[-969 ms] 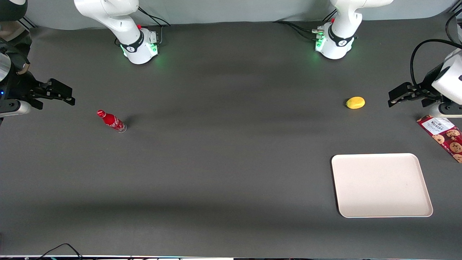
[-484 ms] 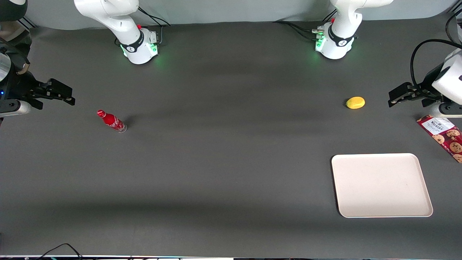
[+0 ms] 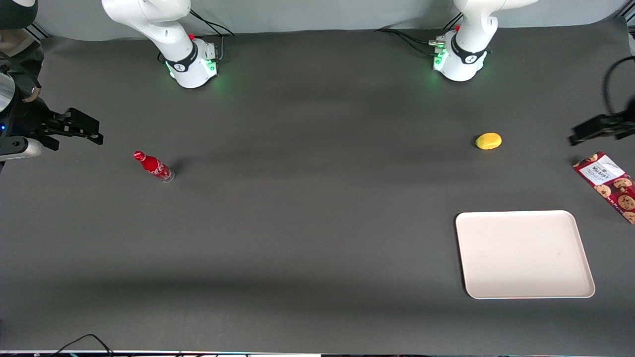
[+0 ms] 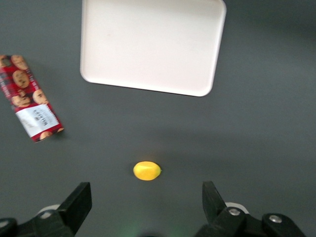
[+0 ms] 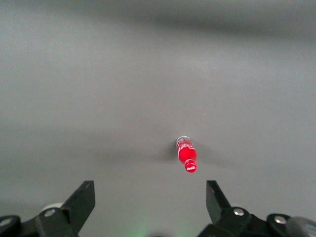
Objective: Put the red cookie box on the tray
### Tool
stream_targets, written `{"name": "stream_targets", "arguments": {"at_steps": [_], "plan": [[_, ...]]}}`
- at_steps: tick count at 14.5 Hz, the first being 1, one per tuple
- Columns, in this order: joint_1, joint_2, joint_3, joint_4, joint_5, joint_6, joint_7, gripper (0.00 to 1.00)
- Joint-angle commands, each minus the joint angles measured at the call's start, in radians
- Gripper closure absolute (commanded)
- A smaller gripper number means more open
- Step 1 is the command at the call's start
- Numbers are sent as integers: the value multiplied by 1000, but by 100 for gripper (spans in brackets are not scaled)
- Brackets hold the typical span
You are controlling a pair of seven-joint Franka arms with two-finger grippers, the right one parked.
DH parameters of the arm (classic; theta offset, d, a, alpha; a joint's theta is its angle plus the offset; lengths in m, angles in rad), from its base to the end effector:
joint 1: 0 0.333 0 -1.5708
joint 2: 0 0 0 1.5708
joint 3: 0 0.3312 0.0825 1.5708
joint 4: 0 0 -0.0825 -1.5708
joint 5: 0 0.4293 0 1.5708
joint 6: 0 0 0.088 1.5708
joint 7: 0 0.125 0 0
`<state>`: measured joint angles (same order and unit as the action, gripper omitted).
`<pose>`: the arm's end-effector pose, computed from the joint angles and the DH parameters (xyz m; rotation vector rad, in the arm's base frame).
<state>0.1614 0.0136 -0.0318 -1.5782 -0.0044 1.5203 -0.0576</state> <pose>0.5918 0.0767 0.6056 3.1185 0.2926 -0.1117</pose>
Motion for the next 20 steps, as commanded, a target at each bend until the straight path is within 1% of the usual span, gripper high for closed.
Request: {"name": "stream_targets", "arguments": {"at_steps": [1,2,5,7,8,9,11,12,14,16,20], "plan": [[157,5,-49,11,-6,-28,19,0],[202,6,-63,10,-6,-31,19,0],[381,26,-117,9,6,-25,18,0],[492,66,-119,12,6,9,22,0],[536,90,-117,14,7,53,25,0],[549,110,-109,11,20,95,30,0],[550,185,-93,10,96,159,32,0],[552,222,-89,9,106,188,32,0],[573,299,-80,9,90,266,62,0],[579,365,-76,6,66,342,143,0],[590,442,-54,-71,43,559,157,0]]}}
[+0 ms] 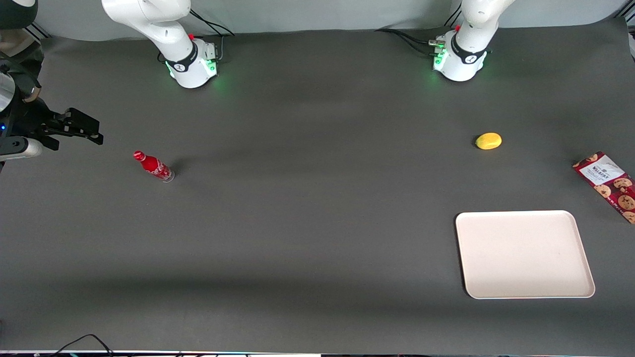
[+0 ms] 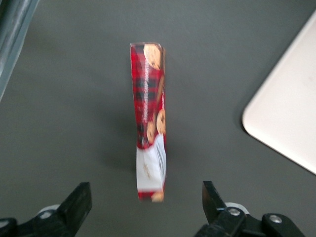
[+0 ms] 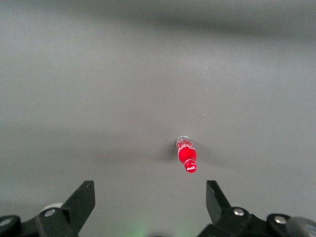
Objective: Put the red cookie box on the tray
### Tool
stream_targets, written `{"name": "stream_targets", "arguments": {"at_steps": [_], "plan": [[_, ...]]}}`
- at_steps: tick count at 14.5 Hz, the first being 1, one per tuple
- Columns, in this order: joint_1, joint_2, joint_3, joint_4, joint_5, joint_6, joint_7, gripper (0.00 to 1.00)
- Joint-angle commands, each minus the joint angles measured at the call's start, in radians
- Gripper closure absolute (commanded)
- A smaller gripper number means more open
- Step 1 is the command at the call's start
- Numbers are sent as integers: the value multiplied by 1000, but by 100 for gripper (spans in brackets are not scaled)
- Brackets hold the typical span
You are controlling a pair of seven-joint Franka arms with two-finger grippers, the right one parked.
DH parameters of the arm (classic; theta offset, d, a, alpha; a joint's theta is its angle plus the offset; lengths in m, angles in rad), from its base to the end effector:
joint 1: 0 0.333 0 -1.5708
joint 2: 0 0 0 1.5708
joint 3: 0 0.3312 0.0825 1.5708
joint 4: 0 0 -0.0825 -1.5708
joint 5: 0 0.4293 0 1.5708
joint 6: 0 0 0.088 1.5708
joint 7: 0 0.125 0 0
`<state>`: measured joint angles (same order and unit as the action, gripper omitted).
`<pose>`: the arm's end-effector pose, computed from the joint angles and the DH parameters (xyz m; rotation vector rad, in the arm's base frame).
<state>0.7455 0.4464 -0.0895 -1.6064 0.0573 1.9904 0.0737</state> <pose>0.5607 0.4455 0.3410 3.0065 0.8725 -0.0954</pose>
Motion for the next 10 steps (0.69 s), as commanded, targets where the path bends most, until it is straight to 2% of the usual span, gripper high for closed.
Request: {"name": "stream_targets", "arguments": {"at_steps": [1,3,10], "plan": [[6,26,8,-52,-31,132,25,0],[9,73,13,-52,-91,195,25,0],[14,161,13,-133,-93,373,26,0]]}}
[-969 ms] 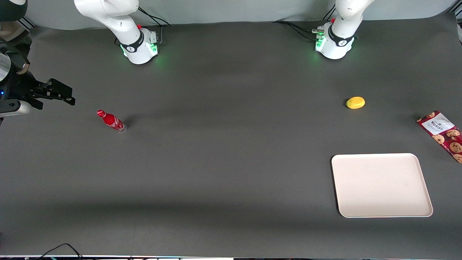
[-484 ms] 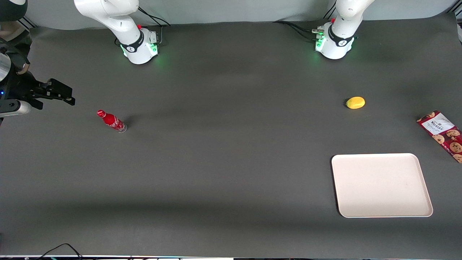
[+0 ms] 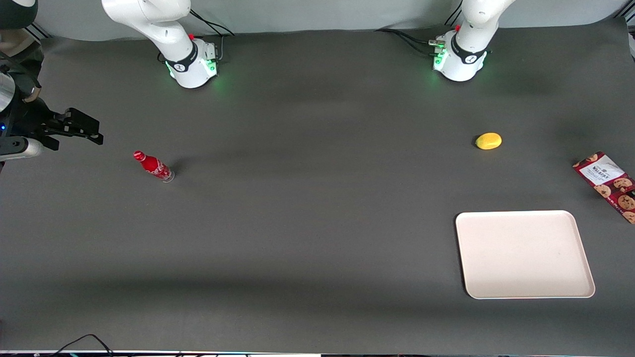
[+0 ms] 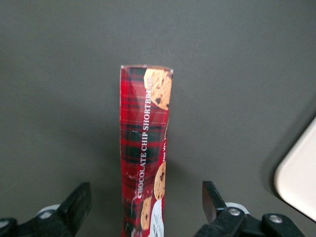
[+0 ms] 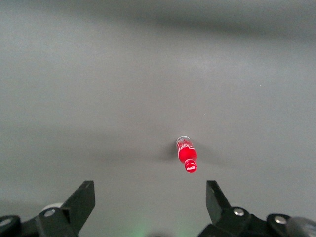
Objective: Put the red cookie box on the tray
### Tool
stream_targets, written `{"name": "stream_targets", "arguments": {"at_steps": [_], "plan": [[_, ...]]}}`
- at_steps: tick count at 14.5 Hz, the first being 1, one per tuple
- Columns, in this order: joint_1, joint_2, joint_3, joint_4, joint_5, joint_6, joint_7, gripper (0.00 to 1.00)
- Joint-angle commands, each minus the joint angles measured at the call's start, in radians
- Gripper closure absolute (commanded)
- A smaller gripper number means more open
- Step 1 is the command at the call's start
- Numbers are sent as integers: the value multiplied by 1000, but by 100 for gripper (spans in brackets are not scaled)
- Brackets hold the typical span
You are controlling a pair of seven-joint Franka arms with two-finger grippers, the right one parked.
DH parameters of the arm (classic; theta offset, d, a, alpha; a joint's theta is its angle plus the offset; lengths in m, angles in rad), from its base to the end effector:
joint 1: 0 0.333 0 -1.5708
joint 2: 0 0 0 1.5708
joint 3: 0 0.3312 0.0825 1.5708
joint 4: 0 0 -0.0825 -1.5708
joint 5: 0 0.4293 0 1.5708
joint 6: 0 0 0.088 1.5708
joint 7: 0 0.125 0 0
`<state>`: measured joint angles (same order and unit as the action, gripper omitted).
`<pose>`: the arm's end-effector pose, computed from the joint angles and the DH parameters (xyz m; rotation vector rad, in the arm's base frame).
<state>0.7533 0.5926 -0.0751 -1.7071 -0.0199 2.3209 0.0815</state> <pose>0.5579 0.4542 0.2152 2.9476 0.9496 0.0649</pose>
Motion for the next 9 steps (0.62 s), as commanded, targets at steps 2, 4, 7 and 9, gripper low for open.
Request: {"name": "stream_targets", "arguments": {"at_steps": [2,4,7,9], "plan": [[6,32,-2,-36,-15,57,20,0],[6,38,-2,-37,-17,64,46,0],[15,39,-2,-39,-18,68,89,31],[17,39,0,-40,-18,66,90,90]]}}
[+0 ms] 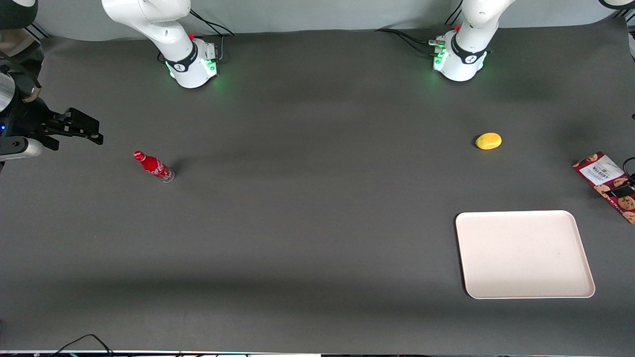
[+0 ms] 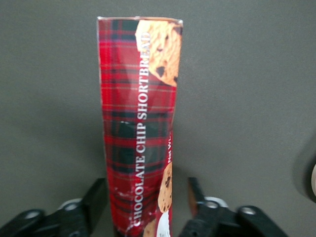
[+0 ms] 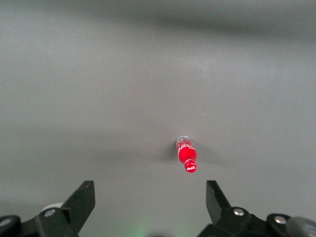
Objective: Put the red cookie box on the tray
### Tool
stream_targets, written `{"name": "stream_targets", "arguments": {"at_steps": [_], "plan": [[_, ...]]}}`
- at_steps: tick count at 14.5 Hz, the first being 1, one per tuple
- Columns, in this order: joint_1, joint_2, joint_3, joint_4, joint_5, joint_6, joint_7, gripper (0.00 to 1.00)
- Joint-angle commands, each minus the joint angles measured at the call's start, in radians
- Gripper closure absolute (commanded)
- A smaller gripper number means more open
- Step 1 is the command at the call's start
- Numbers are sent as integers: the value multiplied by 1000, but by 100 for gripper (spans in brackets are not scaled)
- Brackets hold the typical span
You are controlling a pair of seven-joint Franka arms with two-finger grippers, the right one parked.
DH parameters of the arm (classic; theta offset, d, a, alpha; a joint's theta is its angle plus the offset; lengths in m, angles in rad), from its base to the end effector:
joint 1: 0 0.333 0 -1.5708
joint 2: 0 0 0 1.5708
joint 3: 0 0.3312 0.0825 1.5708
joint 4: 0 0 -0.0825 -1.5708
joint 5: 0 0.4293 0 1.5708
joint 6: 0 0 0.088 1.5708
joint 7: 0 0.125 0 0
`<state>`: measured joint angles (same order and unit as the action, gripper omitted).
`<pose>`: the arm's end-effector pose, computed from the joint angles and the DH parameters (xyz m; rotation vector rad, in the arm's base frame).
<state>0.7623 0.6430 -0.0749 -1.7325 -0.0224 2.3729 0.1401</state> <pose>0.5467 0.4525 0.1723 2.9575 0.8798 0.0359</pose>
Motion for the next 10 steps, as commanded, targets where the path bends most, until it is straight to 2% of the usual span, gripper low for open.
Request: {"name": "stream_targets", "arguments": {"at_steps": [1,6,10], "plan": [[8,-11,0,-16,-16,14,32,100],[12,-25,0,-16,-37,5,27,100],[-11,-121,-11,14,-36,-52,-3,100]]}}
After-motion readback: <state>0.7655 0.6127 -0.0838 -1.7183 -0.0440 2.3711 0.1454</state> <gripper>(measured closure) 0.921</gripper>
